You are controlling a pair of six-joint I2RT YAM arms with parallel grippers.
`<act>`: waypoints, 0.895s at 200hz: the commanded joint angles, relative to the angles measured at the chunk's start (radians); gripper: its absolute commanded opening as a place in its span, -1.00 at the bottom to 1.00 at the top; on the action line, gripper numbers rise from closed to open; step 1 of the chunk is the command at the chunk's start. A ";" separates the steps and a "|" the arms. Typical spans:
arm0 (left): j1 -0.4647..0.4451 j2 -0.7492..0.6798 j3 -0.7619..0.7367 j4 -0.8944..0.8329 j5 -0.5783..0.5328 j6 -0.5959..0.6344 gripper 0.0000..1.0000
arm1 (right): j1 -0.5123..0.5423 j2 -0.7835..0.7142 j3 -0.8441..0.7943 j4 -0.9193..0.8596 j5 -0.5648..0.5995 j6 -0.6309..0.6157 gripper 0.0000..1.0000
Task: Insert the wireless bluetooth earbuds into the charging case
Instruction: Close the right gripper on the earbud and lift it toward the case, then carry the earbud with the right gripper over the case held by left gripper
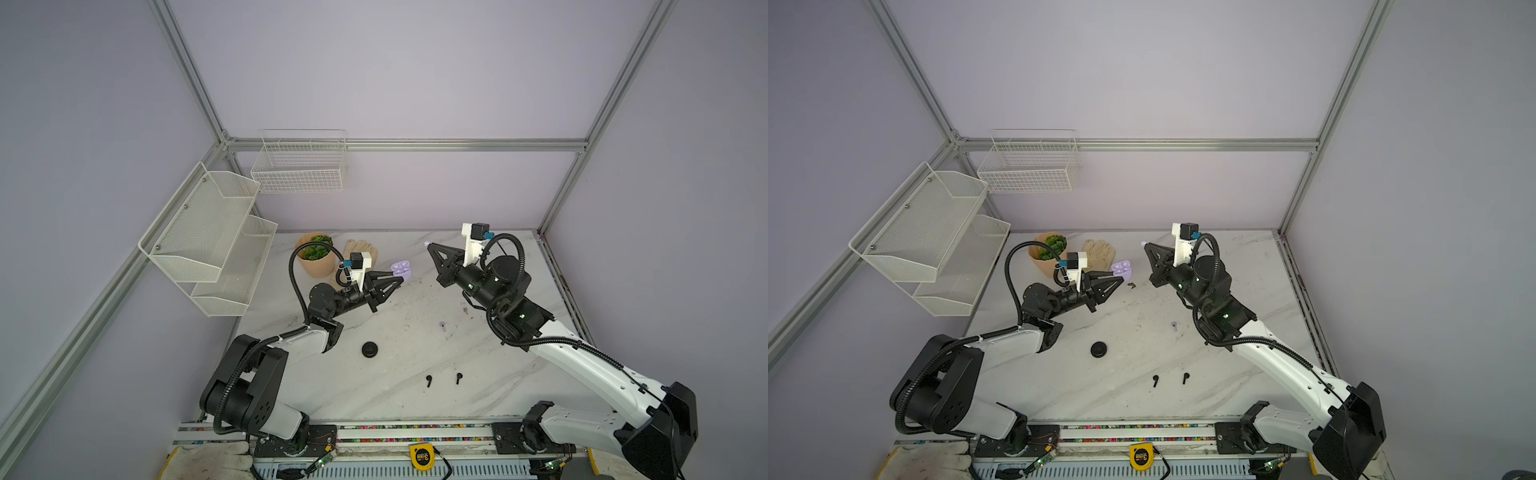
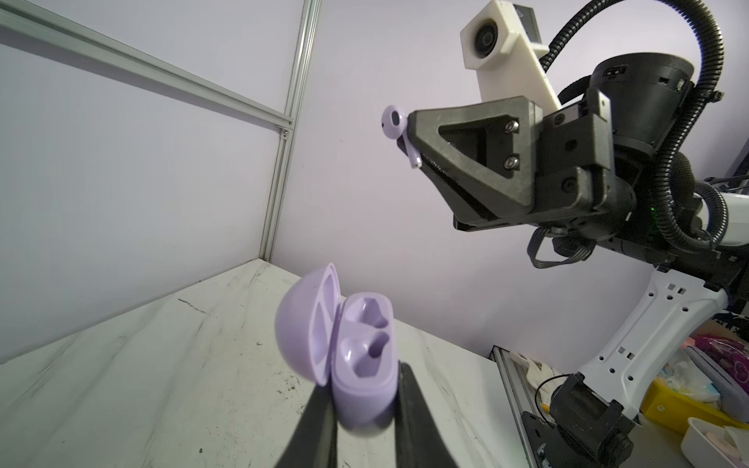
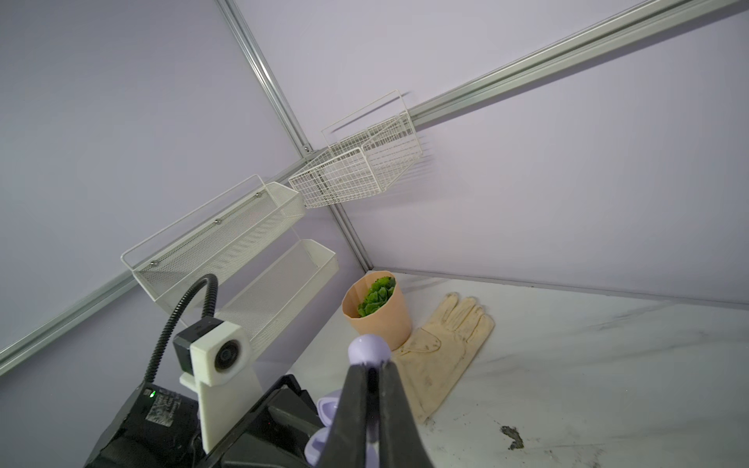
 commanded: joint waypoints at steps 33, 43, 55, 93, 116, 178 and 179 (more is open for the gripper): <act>-0.036 -0.065 0.101 -0.086 -0.026 0.142 -1.00 | 0.074 0.039 -0.042 0.190 -0.007 -0.094 -0.93; -0.043 -0.070 0.105 -0.108 -0.025 0.165 -1.00 | 0.084 0.045 -0.047 0.201 -0.005 -0.110 -0.95; -0.047 -0.069 0.107 -0.129 -0.022 0.182 -1.00 | 0.091 0.050 -0.052 0.210 -0.007 -0.128 -0.99; -0.064 -0.139 0.106 -0.210 -0.029 0.247 -1.00 | 0.101 0.054 -0.069 0.221 -0.015 -0.139 -0.99; -0.065 -0.155 0.111 -0.251 -0.032 0.277 -1.00 | 0.107 0.055 -0.077 0.210 -0.017 -0.135 -1.00; -0.068 -0.158 0.120 -0.294 -0.042 0.301 -1.00 | 0.129 0.042 -0.099 0.205 -0.023 -0.120 -1.00; -0.068 -0.159 0.120 -0.295 -0.042 0.302 -1.00 | 0.130 0.042 -0.099 0.205 -0.023 -0.120 -1.00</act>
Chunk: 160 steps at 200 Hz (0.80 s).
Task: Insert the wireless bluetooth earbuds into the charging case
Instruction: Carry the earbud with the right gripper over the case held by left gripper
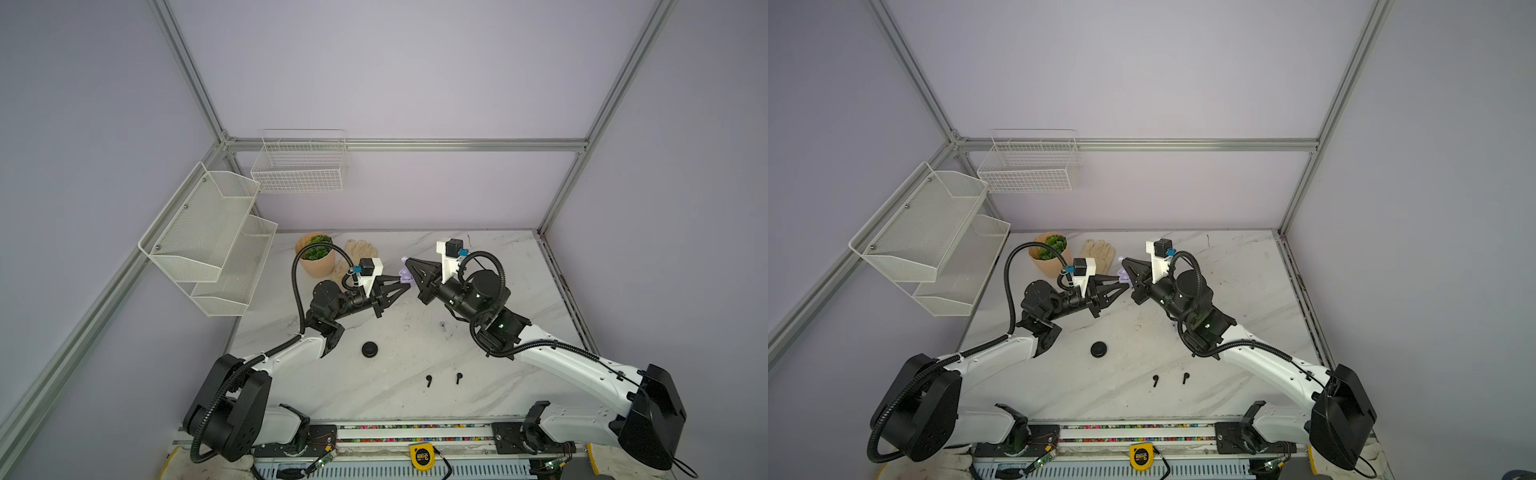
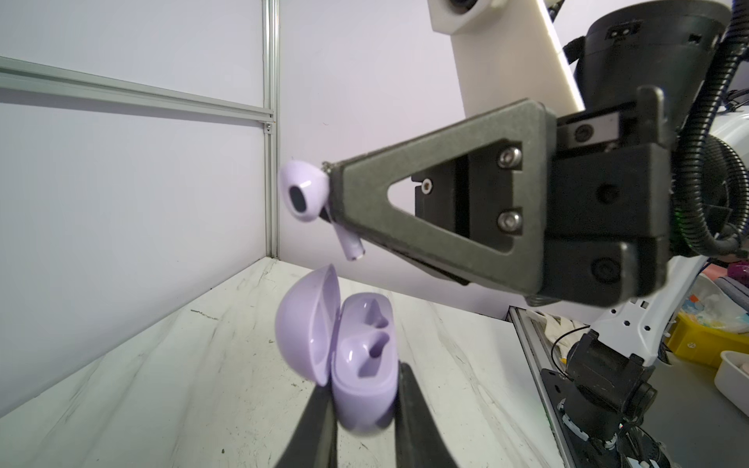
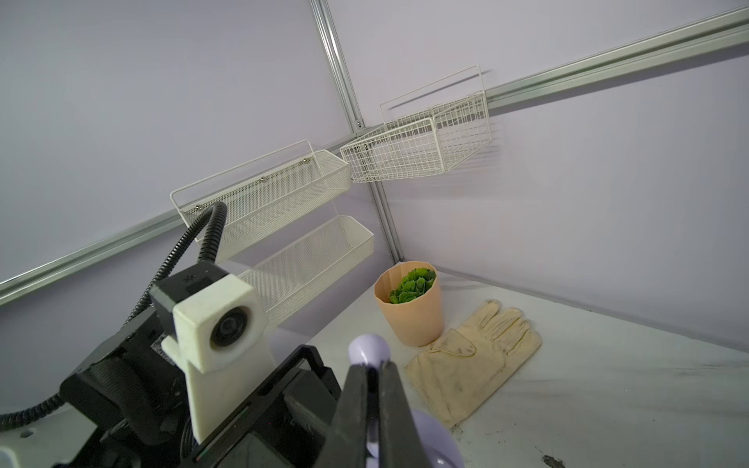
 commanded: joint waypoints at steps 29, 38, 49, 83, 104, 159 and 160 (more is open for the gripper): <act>-0.006 -0.019 0.099 -0.010 -0.022 0.038 -1.00 | 0.022 -0.044 -0.045 0.036 -0.002 -0.014 -1.00; -0.005 -0.017 0.101 -0.008 -0.023 0.032 -1.00 | 0.022 -0.050 -0.056 0.038 0.001 -0.020 -1.00; -0.005 -0.017 0.102 -0.002 -0.020 0.027 -1.00 | 0.022 -0.056 -0.066 0.041 0.007 -0.030 -1.00; -0.004 -0.022 0.099 -0.001 -0.012 0.018 -1.00 | 0.022 -0.056 -0.072 0.032 0.015 -0.048 -1.00; -0.004 -0.022 0.100 0.002 -0.006 0.014 -1.00 | 0.021 -0.053 -0.080 0.052 0.015 -0.048 -1.00; -0.004 -0.025 0.099 -0.002 -0.006 0.016 -1.00 | 0.021 -0.052 -0.091 0.033 0.036 -0.078 -1.00; -0.004 -0.025 0.099 -0.001 -0.006 0.016 -1.00 | 0.021 -0.051 -0.091 0.034 0.037 -0.079 -1.00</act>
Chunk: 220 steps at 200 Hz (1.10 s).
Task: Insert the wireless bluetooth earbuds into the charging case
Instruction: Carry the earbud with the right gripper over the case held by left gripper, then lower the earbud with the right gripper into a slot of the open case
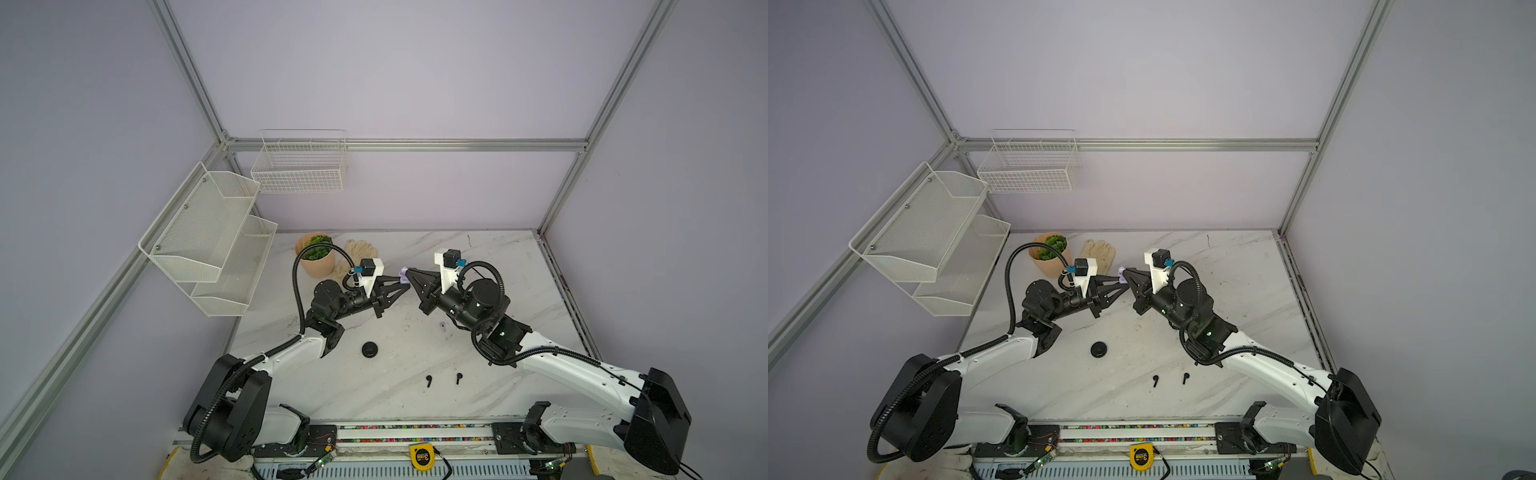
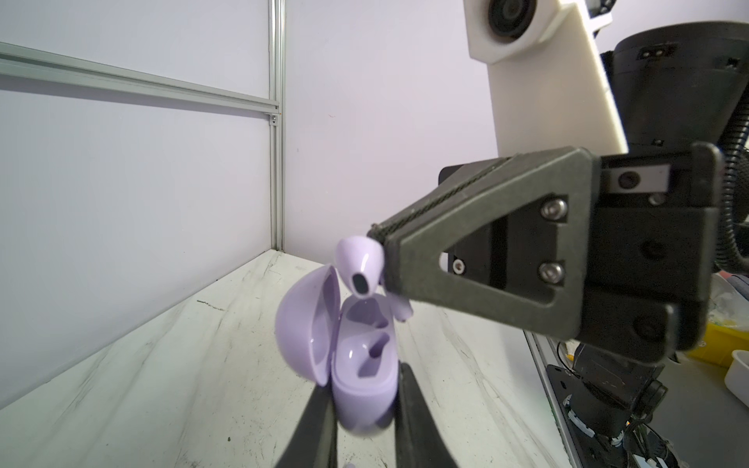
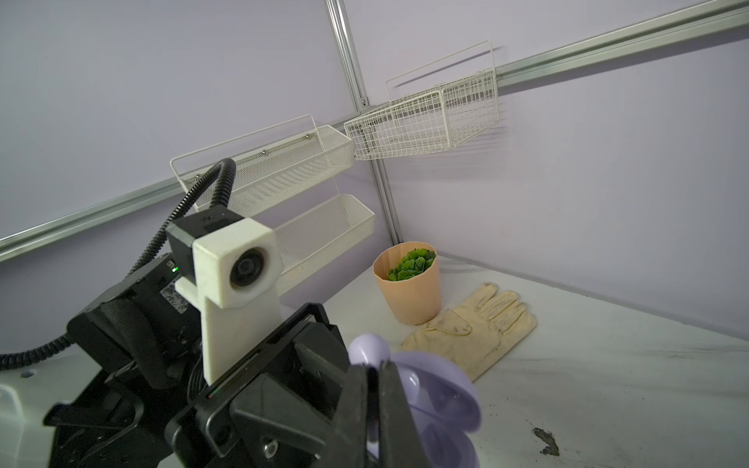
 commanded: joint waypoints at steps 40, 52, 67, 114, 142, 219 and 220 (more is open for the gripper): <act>-0.004 -0.026 0.100 0.021 0.009 -0.002 -1.00 | 0.004 -0.002 -0.016 0.037 0.032 -0.047 -1.00; -0.004 -0.026 0.099 0.020 0.010 -0.003 -1.00 | 0.004 0.001 -0.016 0.040 0.036 -0.052 -1.00; -0.004 -0.026 0.097 0.020 0.010 -0.003 -1.00 | 0.005 0.012 -0.014 0.043 0.034 -0.054 -1.00; -0.004 -0.028 0.100 0.014 0.015 0.000 -1.00 | 0.004 0.027 -0.016 0.043 0.035 -0.060 -1.00; -0.005 -0.035 0.100 0.004 0.017 0.010 -1.00 | 0.005 0.030 -0.019 0.041 0.039 -0.065 -1.00; -0.004 -0.044 0.094 -0.011 0.005 0.026 -1.00 | 0.005 0.000 -0.026 0.002 0.026 -0.080 -1.00; -0.004 -0.044 0.095 -0.011 0.005 0.026 -1.00 | 0.005 -0.001 -0.026 0.002 0.026 -0.080 -1.00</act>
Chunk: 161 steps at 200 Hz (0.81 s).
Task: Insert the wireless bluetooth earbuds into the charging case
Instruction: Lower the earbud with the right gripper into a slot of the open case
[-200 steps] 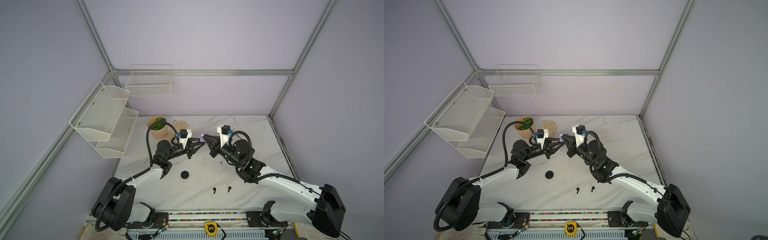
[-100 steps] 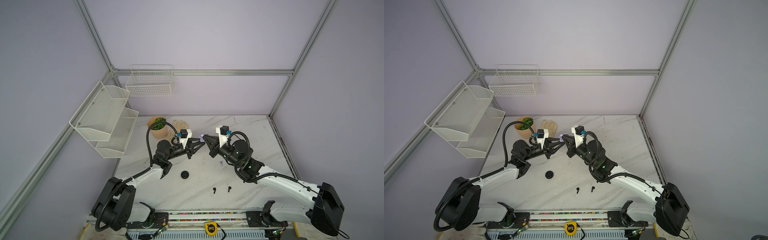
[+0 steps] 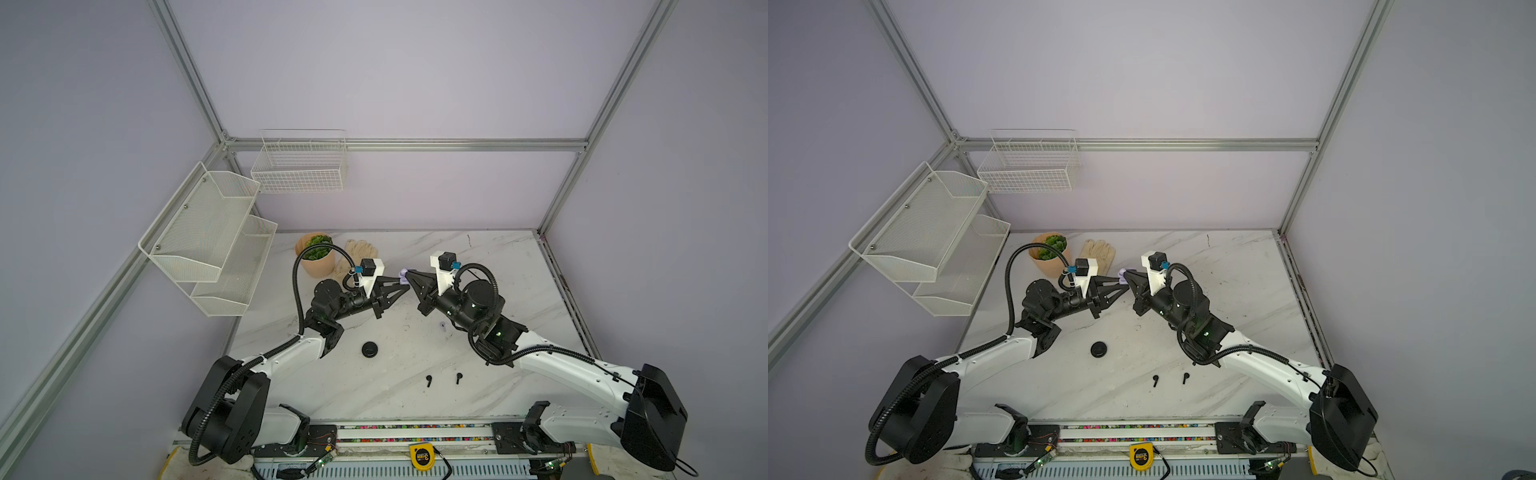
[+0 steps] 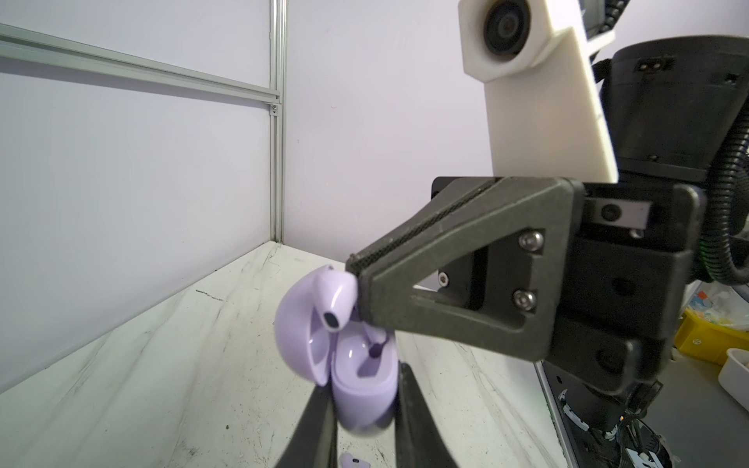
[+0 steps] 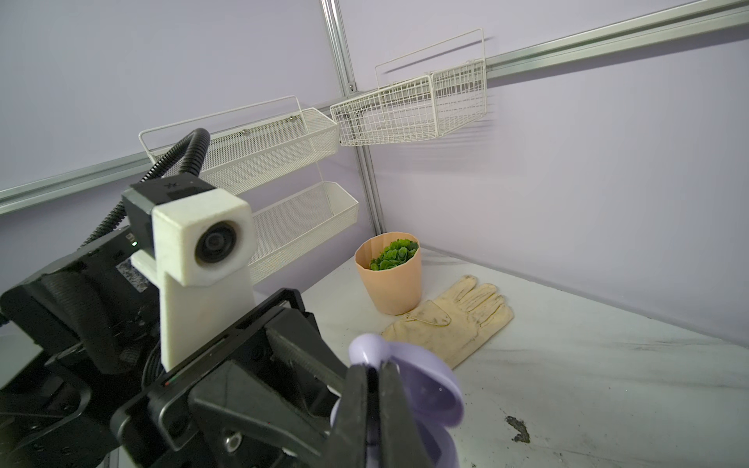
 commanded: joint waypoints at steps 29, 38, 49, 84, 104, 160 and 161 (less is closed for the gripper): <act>-0.004 -0.035 0.094 0.031 0.002 0.019 -1.00 | 0.005 -0.029 -0.021 -0.019 -0.002 -0.028 -1.00; -0.004 -0.037 0.094 0.026 0.001 0.022 -1.00 | 0.005 -0.034 -0.022 -0.024 0.000 -0.031 -1.00; -0.004 -0.040 0.092 0.022 -0.002 0.024 -1.00 | 0.005 -0.039 -0.024 -0.029 0.004 -0.035 -1.00; -0.004 -0.042 0.092 0.021 -0.003 0.028 -1.00 | 0.005 -0.046 -0.018 -0.056 0.011 -0.049 -1.00; -0.004 -0.043 0.092 0.020 -0.005 0.030 -1.00 | 0.005 -0.048 -0.019 -0.064 0.013 -0.052 -1.00; -0.005 -0.046 0.089 0.011 -0.008 0.038 -1.00 | 0.004 -0.051 -0.010 -0.082 0.027 -0.059 -0.90; -0.005 -0.046 0.090 0.010 -0.008 0.039 -1.00 | 0.005 -0.052 -0.010 -0.082 0.027 -0.059 -0.89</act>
